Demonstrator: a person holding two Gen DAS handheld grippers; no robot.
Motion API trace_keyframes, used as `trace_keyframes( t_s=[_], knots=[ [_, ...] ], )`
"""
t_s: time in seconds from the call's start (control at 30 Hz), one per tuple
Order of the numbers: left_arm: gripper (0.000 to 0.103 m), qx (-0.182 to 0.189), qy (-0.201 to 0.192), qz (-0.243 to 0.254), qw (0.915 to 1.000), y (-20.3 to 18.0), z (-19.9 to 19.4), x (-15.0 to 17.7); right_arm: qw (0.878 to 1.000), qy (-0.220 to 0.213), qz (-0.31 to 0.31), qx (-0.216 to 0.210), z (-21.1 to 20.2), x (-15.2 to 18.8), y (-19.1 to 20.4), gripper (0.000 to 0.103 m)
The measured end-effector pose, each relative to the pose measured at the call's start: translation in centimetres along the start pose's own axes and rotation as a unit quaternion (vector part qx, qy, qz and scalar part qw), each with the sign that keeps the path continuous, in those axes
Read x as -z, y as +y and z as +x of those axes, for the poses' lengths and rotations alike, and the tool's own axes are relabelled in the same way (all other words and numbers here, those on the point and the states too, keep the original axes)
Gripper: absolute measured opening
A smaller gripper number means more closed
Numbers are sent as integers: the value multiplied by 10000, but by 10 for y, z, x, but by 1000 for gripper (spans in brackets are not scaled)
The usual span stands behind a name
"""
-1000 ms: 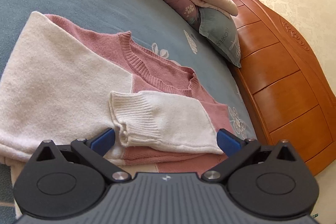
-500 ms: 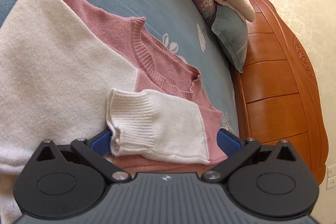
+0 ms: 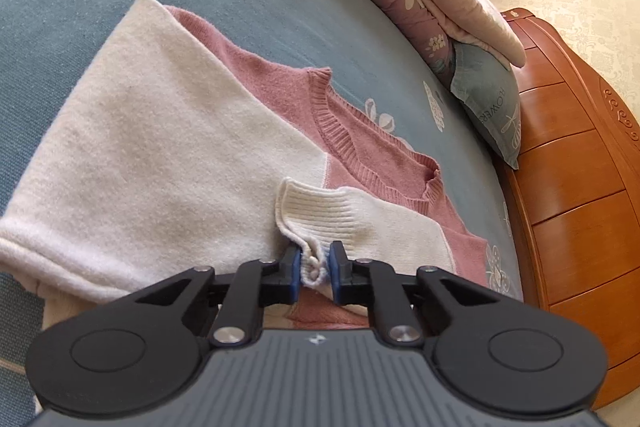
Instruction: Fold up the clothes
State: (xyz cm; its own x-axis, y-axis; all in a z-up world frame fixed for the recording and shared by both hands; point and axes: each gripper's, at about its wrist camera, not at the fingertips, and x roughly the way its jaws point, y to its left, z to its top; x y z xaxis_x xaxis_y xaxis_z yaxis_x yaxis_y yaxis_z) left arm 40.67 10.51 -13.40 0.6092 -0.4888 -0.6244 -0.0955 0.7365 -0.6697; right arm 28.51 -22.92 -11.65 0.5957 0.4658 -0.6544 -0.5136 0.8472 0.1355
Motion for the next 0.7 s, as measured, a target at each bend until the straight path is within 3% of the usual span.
trace_keyframes(
  t_s=[0.17, 0.33, 0.47, 0.53, 0.6, 0.63, 0.7],
  knots=[
    [8, -64, -349, 351, 9988, -20, -20, -16, 10000, -15, 57, -10, 1, -1, -2, 103],
    [8, -779, -470, 621, 9939, -14, -20, -27, 9999, -33, 90, -31, -2, -1, -3, 103],
    [9, -595, -403, 516, 9961, -9, -30, -19, 9995, -277, 85, 98, -12, -5, -8, 103],
    [16, -479, -342, 812, 9950, -21, -36, -8, 9990, -378, 194, 165, -15, -7, -15, 103],
    [34, -520, -293, 1330, 9893, -38, -40, 7, 9980, -424, 414, 230, -17, -8, -23, 103],
    [41, -731, -296, 1748, 9814, -49, -40, 15, 9974, -430, 526, 245, -18, -8, -27, 103],
    [71, -1158, -349, 2581, 9585, -66, -38, 34, 9967, -420, 653, 236, -19, -6, -32, 103]
  ],
)
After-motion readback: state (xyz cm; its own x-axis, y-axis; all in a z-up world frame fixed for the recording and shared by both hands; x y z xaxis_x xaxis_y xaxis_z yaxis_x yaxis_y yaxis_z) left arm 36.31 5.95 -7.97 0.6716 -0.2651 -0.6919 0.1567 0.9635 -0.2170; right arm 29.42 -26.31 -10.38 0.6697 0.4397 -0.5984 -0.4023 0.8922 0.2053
